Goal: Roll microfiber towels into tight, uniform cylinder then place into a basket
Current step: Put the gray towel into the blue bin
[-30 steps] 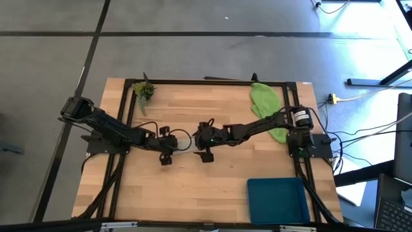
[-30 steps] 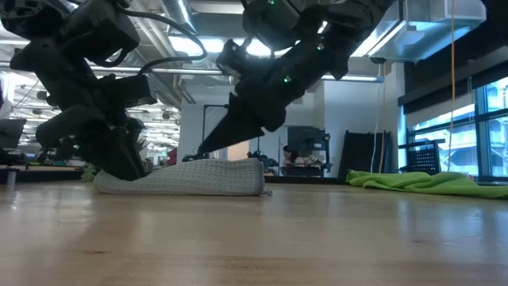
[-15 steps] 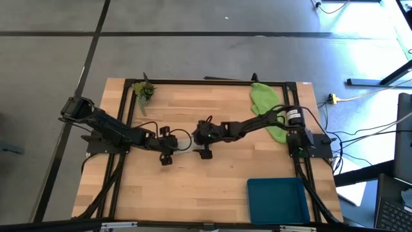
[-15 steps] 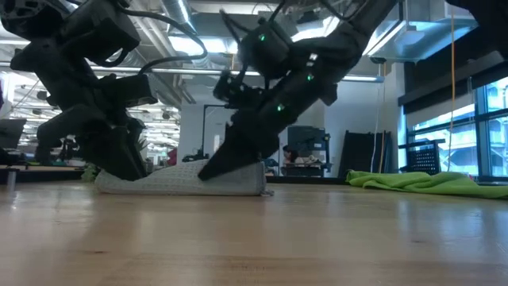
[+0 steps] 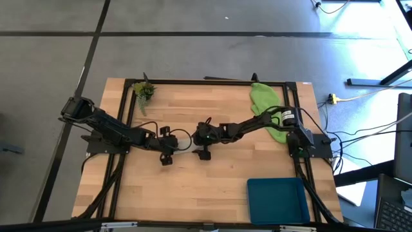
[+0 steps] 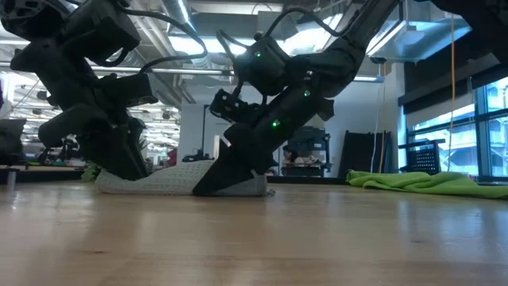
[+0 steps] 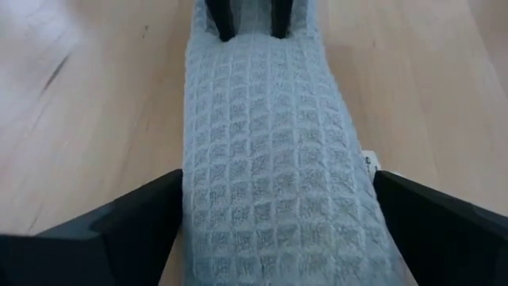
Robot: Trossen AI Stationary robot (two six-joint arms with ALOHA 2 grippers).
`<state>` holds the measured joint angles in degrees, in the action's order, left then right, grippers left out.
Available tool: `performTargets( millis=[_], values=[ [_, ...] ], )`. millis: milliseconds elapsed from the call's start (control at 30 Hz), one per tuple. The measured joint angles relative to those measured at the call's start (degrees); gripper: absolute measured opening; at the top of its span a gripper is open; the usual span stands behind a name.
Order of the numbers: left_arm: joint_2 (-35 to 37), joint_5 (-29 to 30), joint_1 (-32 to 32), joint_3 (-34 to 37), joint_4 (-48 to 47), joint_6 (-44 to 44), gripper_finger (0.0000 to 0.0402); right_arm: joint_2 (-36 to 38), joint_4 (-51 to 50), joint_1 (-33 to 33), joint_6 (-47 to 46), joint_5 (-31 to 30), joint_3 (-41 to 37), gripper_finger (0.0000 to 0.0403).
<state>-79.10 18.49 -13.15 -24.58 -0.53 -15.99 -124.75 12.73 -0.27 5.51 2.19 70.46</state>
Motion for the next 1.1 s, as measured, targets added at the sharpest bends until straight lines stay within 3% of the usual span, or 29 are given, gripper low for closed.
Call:
performTargets(
  millis=[300, 467, 600, 800, 1100],
  values=[
    [0.0, 0.0, 0.0, 0.0, 0.1, 0.0, 0.0107, -0.1, -1.0, 1.3, 0.3, -4.2, 0.0, 0.0400],
    [0.0, 0.1, 0.0, 0.0, 0.1, 0.0, 0.0107, -0.1, -0.9, 1.3, 0.3, -4.0, 0.0, 0.0398],
    [0.0, 0.1, 0.0, 0.0, 0.1, 0.0, 0.0107, -0.2, -1.3, 0.8, -1.4, -1.8, 0.0, 0.0373],
    [0.0, 0.1, 0.0, 0.0, 0.2, 0.0, 0.0107, -0.2, -1.5, 0.1, -3.2, 0.6, 0.0, 0.0281],
    [0.1, 0.2, 0.0, 0.0, 0.4, 0.0, 0.0107, -0.2, -1.4, 0.1, -3.8, 0.1, -0.1, 0.0089]
  ],
)
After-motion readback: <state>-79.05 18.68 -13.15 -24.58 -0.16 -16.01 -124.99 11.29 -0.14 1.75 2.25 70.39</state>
